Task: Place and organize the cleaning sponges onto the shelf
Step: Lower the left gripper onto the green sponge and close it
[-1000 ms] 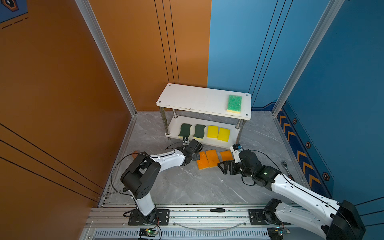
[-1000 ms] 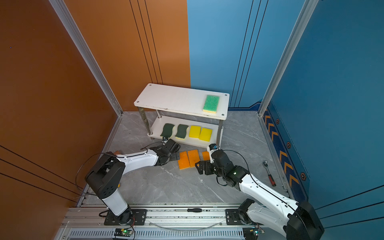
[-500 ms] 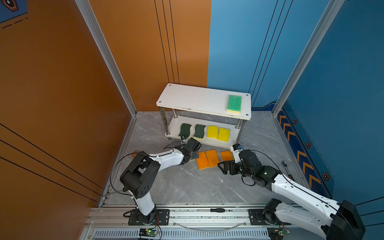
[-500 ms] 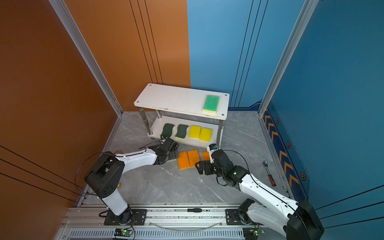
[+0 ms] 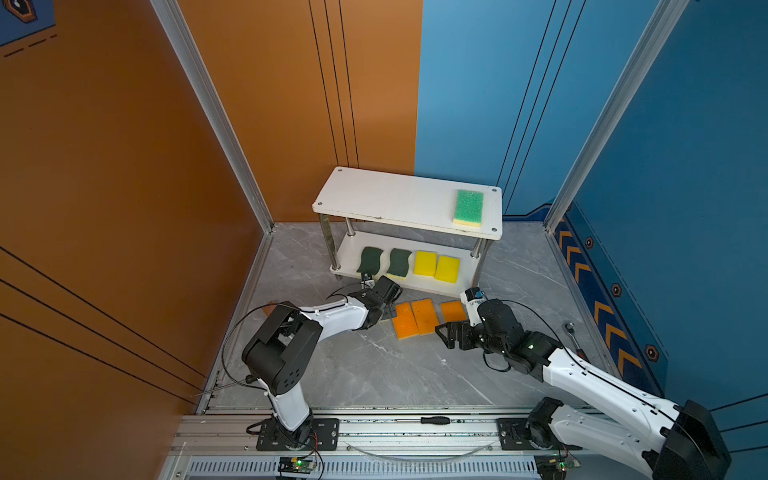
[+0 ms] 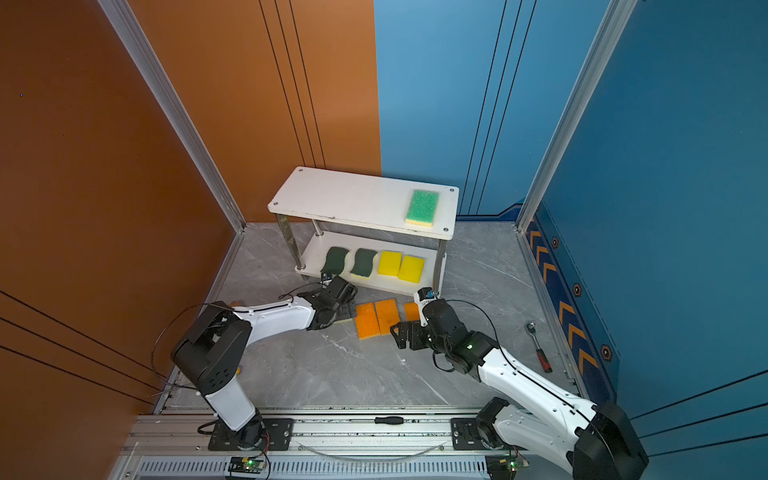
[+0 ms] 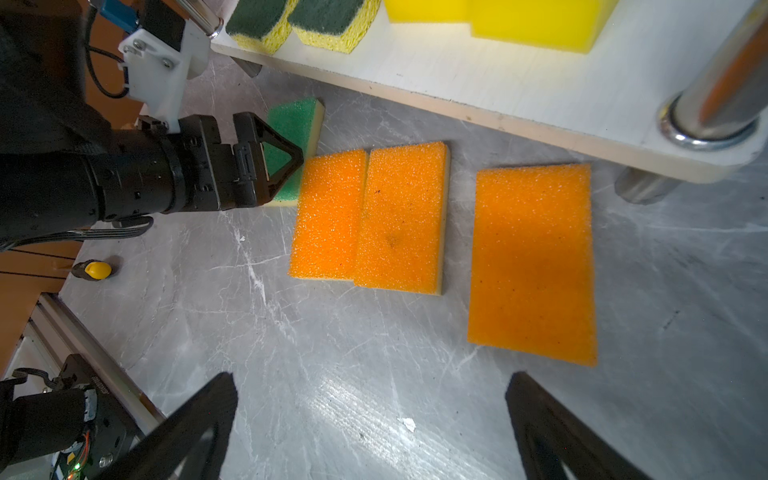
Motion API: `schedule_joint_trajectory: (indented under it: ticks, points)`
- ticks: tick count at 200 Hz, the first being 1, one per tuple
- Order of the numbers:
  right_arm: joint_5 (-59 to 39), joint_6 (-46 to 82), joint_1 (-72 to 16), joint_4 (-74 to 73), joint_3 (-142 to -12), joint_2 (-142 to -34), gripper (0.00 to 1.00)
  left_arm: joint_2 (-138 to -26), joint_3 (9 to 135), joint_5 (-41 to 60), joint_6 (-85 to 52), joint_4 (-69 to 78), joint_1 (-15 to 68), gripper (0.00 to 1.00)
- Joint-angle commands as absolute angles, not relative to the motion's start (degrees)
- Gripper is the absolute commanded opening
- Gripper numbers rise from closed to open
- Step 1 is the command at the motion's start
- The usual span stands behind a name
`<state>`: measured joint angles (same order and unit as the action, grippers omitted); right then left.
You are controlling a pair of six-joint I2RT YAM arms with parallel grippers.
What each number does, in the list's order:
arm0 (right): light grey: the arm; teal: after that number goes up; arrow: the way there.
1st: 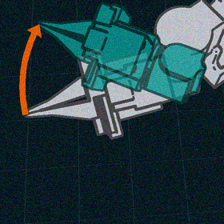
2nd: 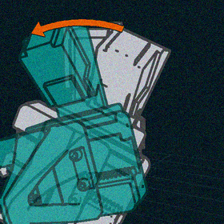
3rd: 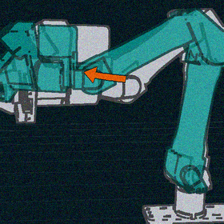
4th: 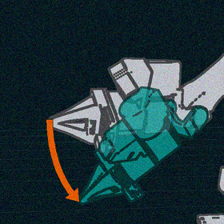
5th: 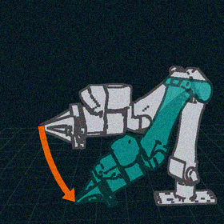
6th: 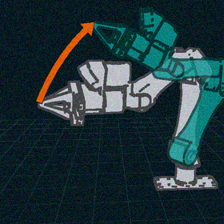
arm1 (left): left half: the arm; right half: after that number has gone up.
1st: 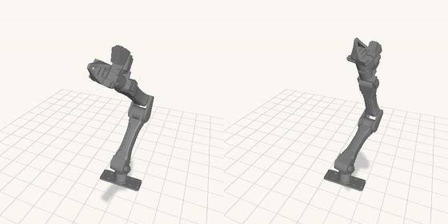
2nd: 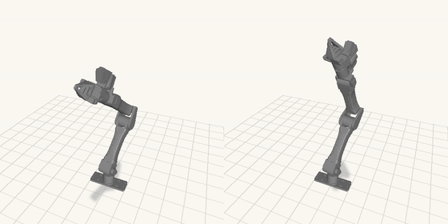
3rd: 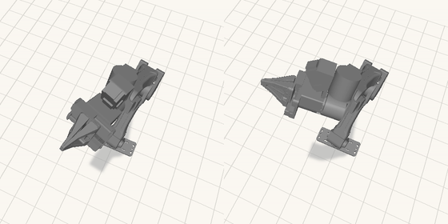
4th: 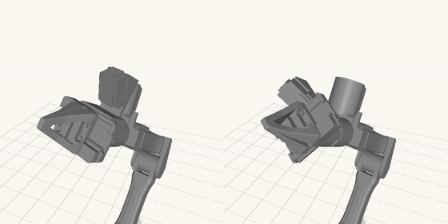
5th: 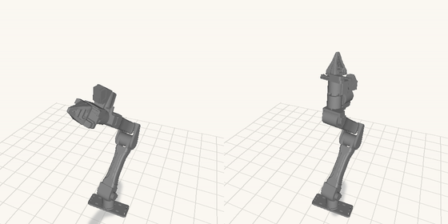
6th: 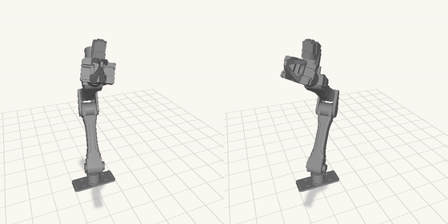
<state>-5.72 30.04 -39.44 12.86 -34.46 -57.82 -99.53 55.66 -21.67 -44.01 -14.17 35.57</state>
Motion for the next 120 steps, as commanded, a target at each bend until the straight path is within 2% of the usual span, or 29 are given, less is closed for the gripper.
schedule_joint_trajectory:
  ticks: [1,66,68,74,120]
  points:
    - [-4.71,29.79,-39.81,12.61,-35.53,-58.0,1.0,-100.68,56.88,-23.46,-43.95,-17.39,35.51,0.94]
    - [-5.13,29.79,-39.81,12.13,-35.82,-59.0,1.0,-101.34,56.65,-23.38,-43.95,-17.59,35.86,0.88]
    - [-5.17,29.79,-39.81,12.13,-35.85,-59.09,1.0,-101.29,56.68,-23.38,-43.99,-17.58,35.86,0.84]
    - [-5.19,29.79,-39.81,12.07,-35.9,-59.21,1.0,-101.34,56.54,-23.28,-44.03,-17.58,35.88,0.82]
    - [-5.58,29.79,-39.81,11.9,-36.17,-59.76,1.0,-101.59,56.42,-23.0,-43.68,-17.57,36.04,0.78]
